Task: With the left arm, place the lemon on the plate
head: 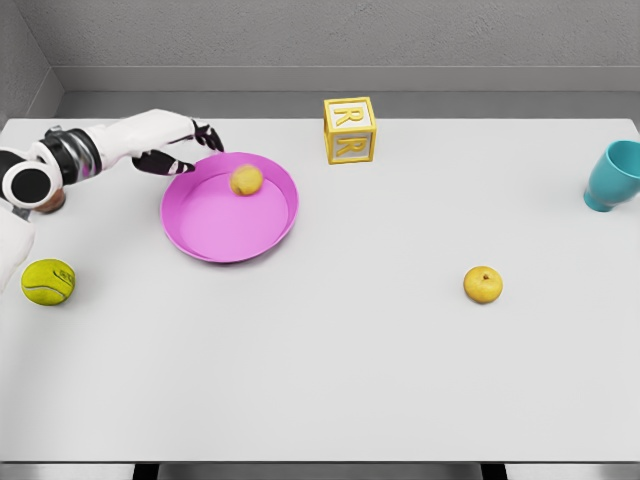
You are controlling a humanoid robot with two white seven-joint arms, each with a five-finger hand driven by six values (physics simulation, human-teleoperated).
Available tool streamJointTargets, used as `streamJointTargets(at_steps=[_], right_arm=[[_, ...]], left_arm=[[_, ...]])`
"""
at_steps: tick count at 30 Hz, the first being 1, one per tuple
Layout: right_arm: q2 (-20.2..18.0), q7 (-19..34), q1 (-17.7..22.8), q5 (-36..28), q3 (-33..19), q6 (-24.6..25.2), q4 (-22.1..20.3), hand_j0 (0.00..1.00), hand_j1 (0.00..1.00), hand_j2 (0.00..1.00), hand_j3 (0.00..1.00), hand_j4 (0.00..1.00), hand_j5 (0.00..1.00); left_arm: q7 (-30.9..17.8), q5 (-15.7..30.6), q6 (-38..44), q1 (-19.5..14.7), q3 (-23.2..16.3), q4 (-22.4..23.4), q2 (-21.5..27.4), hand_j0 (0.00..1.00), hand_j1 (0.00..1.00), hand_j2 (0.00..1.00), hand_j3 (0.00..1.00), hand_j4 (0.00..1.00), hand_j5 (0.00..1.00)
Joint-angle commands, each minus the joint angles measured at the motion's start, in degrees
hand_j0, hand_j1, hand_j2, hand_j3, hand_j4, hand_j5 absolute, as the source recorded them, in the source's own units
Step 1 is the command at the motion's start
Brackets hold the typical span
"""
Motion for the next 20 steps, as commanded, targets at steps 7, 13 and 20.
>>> streamJointTargets(at_steps=[7, 13, 20], right_arm=[[0.00, 0.05, 0.00, -0.01, -0.01, -0.08, 0.00, 1.00, 1.00, 1.00, 1.00, 1.00, 1.00], [0.00, 0.05, 0.00, -0.01, -0.01, 0.01, 0.00, 1.00, 1.00, 1.00, 1.00, 1.00, 1.00], [0.00, 0.05, 0.00, -0.01, -0.01, -0.08, 0.00, 1.00, 1.00, 1.00, 1.00, 1.00, 1.00]], left_arm=[[0.03, 2.33, -3.42, -0.26, 0.03, -1.51, 1.18, 1.00, 1.00, 1.00, 1.00, 1.00, 1.00], [0.03, 5.75, -3.25, 0.70, -0.93, -3.26, 6.54, 1.00, 1.00, 1.00, 1.00, 1.00, 1.00], [0.03, 15.25, -3.51, 9.49, -1.46, -14.16, 18.41, 1.00, 1.00, 1.00, 1.00, 1.00, 1.00]])
